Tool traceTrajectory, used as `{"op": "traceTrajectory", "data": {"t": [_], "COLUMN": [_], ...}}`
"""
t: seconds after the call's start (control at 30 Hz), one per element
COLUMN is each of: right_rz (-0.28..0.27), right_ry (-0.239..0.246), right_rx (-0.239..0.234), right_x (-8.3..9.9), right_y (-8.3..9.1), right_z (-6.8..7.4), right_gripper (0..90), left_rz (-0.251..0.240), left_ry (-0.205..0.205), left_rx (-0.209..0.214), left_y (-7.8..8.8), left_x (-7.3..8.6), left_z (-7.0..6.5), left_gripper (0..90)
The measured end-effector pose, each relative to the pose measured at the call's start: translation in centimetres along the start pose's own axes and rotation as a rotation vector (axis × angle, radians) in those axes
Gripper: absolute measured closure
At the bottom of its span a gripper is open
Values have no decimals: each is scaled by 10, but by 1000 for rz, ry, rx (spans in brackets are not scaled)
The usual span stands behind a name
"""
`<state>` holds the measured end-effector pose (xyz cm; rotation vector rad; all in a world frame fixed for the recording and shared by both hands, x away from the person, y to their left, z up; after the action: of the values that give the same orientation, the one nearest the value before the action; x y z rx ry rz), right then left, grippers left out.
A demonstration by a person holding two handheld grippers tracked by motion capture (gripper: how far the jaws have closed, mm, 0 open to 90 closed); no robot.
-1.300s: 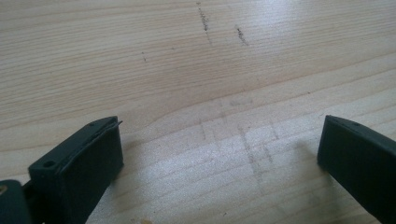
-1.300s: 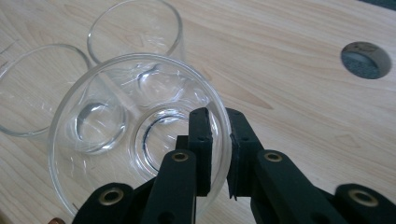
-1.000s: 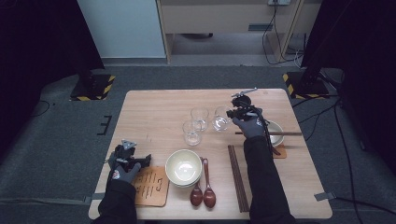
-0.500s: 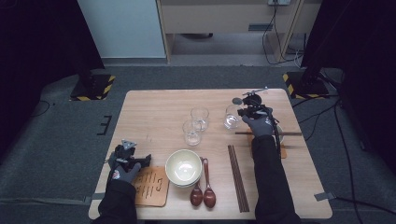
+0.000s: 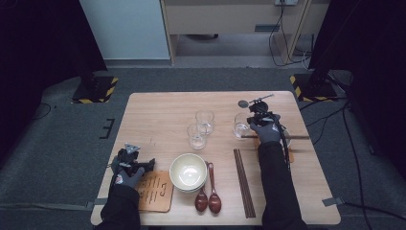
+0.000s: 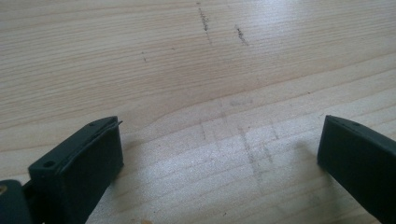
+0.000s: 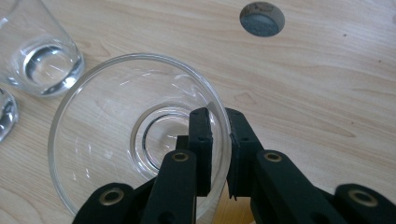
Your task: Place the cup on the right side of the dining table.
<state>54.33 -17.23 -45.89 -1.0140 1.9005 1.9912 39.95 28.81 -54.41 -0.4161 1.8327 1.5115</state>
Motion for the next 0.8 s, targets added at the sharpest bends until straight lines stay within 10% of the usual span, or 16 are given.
{"op": "traceTrajectory", "data": {"t": [0.8], "right_rz": [14], "right_ry": [-24], "right_rx": [85], "right_x": [0], "right_y": [-7], "right_z": [-7], "right_gripper": [818], "left_rz": [0], "left_ry": [0], "left_rx": [0], "left_y": [0], "left_x": [0], "left_z": [0], "left_gripper": [0]}}
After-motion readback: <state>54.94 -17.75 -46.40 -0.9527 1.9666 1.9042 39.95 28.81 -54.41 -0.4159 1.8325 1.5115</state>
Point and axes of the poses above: each handheld gripper's, and its own axes: y roughly backward along the jaws, x roughly out of its underside, z roughly to its left, the point moved 1 cm from there along -y, roughly forward along the jaws, and after that the axes turned 5 degrees about x, right-handed, at the moved point
